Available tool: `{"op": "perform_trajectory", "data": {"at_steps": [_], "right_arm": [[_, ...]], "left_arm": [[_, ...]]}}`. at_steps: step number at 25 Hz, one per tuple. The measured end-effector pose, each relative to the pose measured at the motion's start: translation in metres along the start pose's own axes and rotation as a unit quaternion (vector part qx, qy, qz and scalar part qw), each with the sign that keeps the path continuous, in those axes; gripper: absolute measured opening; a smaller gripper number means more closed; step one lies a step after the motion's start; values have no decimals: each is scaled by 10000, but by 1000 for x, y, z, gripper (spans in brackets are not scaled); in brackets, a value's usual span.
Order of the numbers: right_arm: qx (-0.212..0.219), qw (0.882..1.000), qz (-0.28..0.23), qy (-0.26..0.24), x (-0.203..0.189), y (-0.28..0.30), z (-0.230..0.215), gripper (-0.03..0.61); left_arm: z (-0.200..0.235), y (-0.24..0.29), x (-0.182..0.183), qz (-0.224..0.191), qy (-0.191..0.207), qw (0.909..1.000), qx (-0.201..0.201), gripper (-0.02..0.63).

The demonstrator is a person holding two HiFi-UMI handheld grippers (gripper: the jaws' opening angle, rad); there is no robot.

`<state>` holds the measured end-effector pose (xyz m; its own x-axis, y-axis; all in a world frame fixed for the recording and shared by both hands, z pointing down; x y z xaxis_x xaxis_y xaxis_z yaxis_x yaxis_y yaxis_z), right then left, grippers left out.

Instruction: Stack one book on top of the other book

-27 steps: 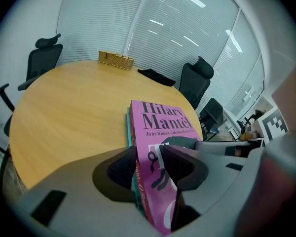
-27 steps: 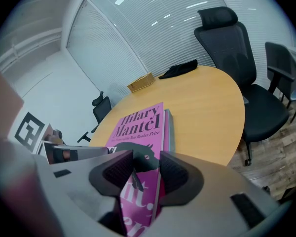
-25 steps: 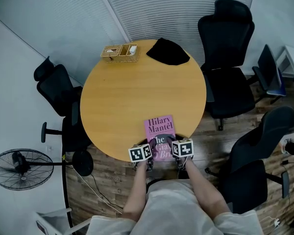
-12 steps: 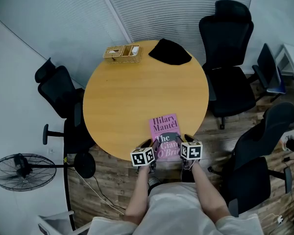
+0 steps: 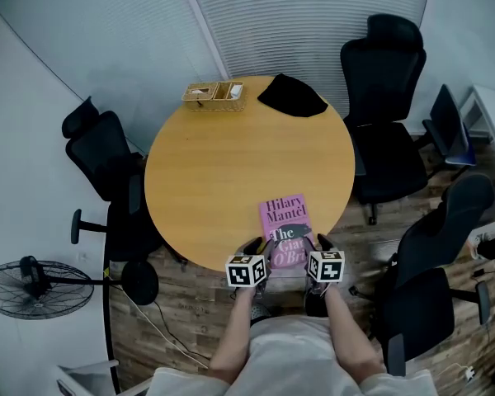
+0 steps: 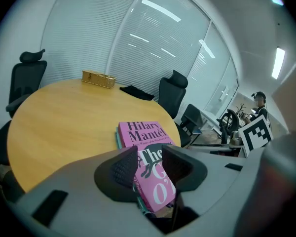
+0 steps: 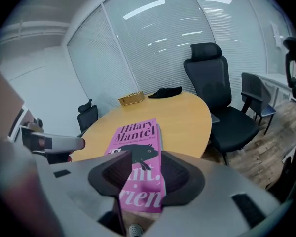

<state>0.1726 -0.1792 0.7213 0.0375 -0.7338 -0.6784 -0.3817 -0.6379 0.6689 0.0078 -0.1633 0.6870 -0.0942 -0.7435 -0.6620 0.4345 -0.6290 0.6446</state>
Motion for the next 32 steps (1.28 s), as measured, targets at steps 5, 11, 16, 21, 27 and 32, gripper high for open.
{"op": "perform_trajectory", "data": {"at_steps": [5,11,16,21,27,32], "right_arm": [[-74,9999,-45,84,-11,-9,13,190],[-305,9993,-203,120,-16,-19,27,190],[-439,9983,-343,156,-26,-32,38,190],[-660,9968,-397,218,-39,-42,44,190],[-726,9953,-547,325,-46,-48,52,190],[-750,9948,-576,364,-43,-48,53,186]], "left_arm": [[1,-15,-3,-15,283,9995,-105,170],[9,-32,-5,-83,500,9984,-266,170],[10,-46,-5,-251,666,9966,-426,170],[13,-58,-9,-339,822,9947,-513,170],[16,-69,-15,-368,974,9926,-629,170],[19,-71,-25,-256,1012,9921,-692,170]]}}
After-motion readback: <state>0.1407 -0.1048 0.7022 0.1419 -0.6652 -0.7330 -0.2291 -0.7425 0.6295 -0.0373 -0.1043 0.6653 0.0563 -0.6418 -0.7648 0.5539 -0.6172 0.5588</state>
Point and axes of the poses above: the fingertips, and each gripper's own axes: y forward along the fingers, z to its left, x out of its top, the point moved 2 cm from there along -y, backward along the fingers, and after that the axes turned 2 degrees about -x, right-handed, at the moved point
